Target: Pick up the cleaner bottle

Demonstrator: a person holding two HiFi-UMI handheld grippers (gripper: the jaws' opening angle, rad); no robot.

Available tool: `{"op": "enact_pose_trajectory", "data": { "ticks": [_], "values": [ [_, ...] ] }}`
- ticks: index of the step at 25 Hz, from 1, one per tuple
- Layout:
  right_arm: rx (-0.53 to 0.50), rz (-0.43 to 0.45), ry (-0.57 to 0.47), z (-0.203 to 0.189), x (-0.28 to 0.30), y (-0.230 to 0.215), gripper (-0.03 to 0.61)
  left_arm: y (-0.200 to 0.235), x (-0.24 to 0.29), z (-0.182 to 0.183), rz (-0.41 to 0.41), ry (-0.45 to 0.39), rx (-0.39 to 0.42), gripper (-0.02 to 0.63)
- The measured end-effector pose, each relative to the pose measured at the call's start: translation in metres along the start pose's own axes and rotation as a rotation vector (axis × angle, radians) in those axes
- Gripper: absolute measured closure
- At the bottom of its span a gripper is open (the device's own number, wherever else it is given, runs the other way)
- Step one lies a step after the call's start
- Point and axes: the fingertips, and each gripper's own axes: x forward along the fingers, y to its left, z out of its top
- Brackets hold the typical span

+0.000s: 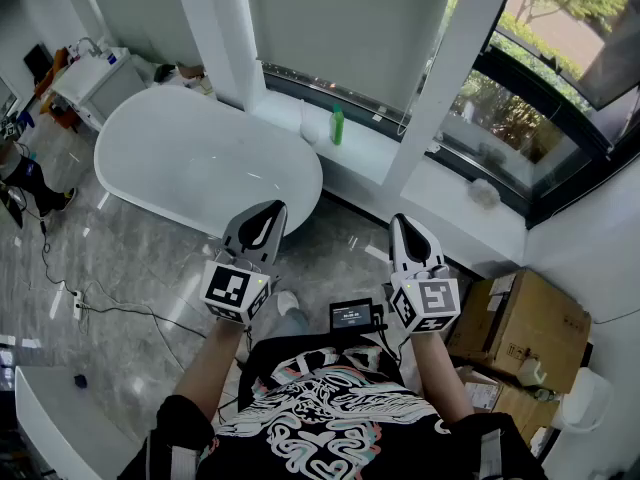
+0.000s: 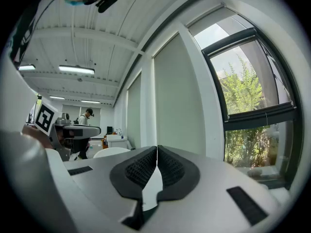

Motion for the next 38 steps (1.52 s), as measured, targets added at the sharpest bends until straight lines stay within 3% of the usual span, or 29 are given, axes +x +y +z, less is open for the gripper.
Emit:
{"op": "enact_pose_trajectory", "data": {
  "ticks": [3, 16, 18, 21, 26, 31, 38],
  "values": [
    [-0.033, -0.027, -0.004, 0.006, -0.001, -0.006, 0.549, 0.011, 0.001, -0.002, 0.011, 0.016, 0.024, 0.586],
    [0.005, -0.085, -0.011, -0.009, 0.000, -0.028, 0.549, 0.035, 0.018, -0.012, 0.176, -0.021, -0.106, 0.586],
    [0.011, -0.090, -0.021, -0.009, 0.000, -0.029, 0.549, 0.036, 0.019, -0.011, 0.166, -0.040, -0.148, 0.586],
    [0.044, -0.092, -0.029, -0.012, 0.000, -0.032, 0.549, 0.024, 0.022, -0.009, 0.081, -0.079, -0.216, 0.596],
    [0.102, -0.090, -0.052, -0.012, 0.005, -0.039, 0.549, 0.017, 0.040, -0.013, 0.095, -0.050, -0.174, 0.597],
    [0.030, -0.082, -0.020, -0.018, 0.023, -0.044, 0.549, 0.023, 0.060, -0.020, 0.102, -0.041, -0.166, 0.597],
    [0.048, -0.103, 0.022, -0.023, 0.082, -0.071, 0.549, 0.059, 0.110, -0.028, 0.142, -0.030, -0.151, 0.597]
  ]
}}
